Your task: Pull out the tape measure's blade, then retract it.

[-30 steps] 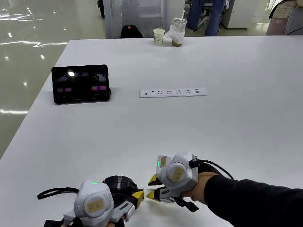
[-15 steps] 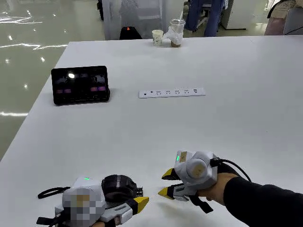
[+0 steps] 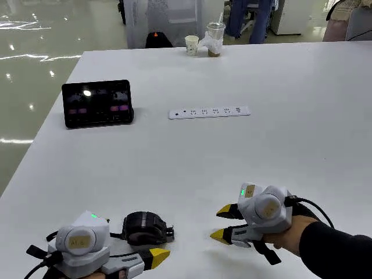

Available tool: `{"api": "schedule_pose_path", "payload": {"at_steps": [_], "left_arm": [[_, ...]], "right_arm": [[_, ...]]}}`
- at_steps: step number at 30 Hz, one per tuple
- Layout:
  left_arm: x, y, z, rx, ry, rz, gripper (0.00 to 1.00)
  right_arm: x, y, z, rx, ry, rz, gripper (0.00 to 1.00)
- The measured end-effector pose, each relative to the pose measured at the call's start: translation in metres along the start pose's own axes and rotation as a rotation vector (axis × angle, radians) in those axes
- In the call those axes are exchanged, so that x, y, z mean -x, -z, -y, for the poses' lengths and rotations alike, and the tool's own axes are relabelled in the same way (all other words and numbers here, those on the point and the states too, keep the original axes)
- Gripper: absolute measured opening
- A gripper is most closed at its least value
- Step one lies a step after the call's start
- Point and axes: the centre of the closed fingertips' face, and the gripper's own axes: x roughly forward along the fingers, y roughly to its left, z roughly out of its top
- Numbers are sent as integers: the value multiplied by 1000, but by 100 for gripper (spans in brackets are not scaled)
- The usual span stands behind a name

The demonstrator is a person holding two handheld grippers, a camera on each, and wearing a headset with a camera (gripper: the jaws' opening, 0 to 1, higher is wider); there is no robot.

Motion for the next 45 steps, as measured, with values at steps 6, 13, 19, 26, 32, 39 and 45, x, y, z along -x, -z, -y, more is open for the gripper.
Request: {"api": "schedule_pose_path", "payload": {"at_steps": [6, 13, 19, 26, 32, 39, 45], "left_arm": [[11, 3, -7, -3, 32, -9, 99], [25, 15, -14, -25, 67, -59, 99], [36, 21, -26, -34, 69, -81, 99], [50, 21, -33, -41, 91, -83, 99], [60, 26, -40, -35, 83, -104, 99], [71, 21, -47, -37, 68, -90, 99], [78, 19, -54, -58, 48, -89, 99]], "right_arm": [[10, 11, 1, -23, 15, 0, 32], [28, 23, 4, -60, 38, 17, 37], [43, 36, 6, -69, 49, -1, 46], [66, 54, 13, -117, 86, 0, 51], [82, 67, 15, -144, 117, -3, 59], [98, 82, 15, -186, 139, -24, 70], [119, 93, 19, -216, 163, -16, 77]]}}
